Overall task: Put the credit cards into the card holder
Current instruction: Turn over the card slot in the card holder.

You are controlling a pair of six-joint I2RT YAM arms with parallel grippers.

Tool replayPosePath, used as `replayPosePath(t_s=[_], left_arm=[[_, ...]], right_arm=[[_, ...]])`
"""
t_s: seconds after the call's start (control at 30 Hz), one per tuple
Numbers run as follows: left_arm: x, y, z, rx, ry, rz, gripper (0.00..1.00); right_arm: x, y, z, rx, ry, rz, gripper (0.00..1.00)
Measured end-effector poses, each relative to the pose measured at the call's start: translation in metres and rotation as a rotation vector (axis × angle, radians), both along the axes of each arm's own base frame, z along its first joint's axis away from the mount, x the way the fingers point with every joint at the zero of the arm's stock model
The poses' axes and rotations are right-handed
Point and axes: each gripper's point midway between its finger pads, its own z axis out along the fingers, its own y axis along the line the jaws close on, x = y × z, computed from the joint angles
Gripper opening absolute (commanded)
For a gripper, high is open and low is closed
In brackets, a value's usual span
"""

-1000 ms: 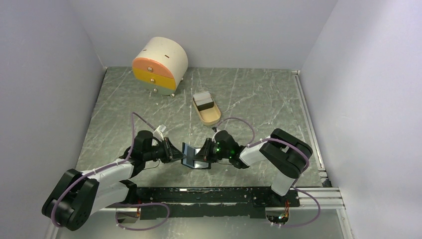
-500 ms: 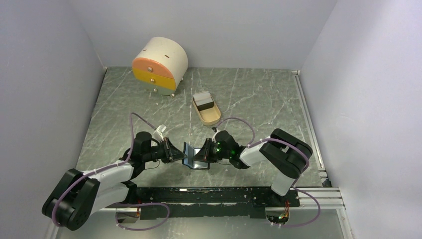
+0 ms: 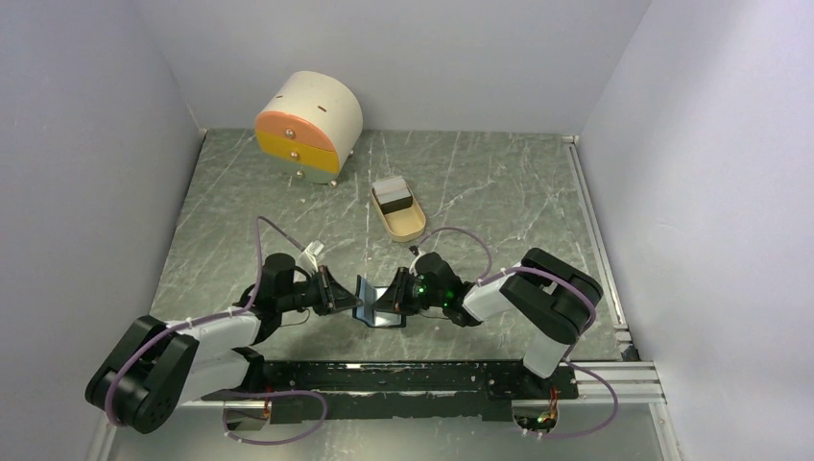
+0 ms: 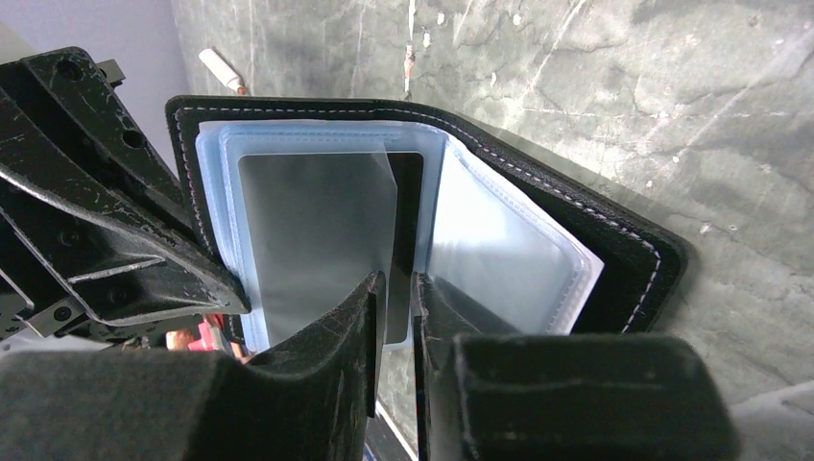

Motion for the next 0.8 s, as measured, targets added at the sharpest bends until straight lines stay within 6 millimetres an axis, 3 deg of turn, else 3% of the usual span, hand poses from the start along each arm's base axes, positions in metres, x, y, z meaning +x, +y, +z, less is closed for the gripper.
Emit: replayPosePath(t_s=[0.53, 0.63, 0.8], left_arm=[[-0.001, -0.010, 0.001, -0.049, -0.010, -0.027, 0.09], [0.001, -0.011, 0.000, -0.019, -0.010, -0.029, 0.17], [0.007, -0.007, -0.003, 0.067, -0.020, -0.003, 0.20]], right_arm=[[-0.001, -0.001, -0.005, 0.006, 0.000, -0.001, 0.21], [-0.001, -0.001, -0.005, 0.006, 0.000, -0.001, 0.21], [-0.001, -0.001, -0.005, 0.005, -0.006, 0.002, 0.22]])
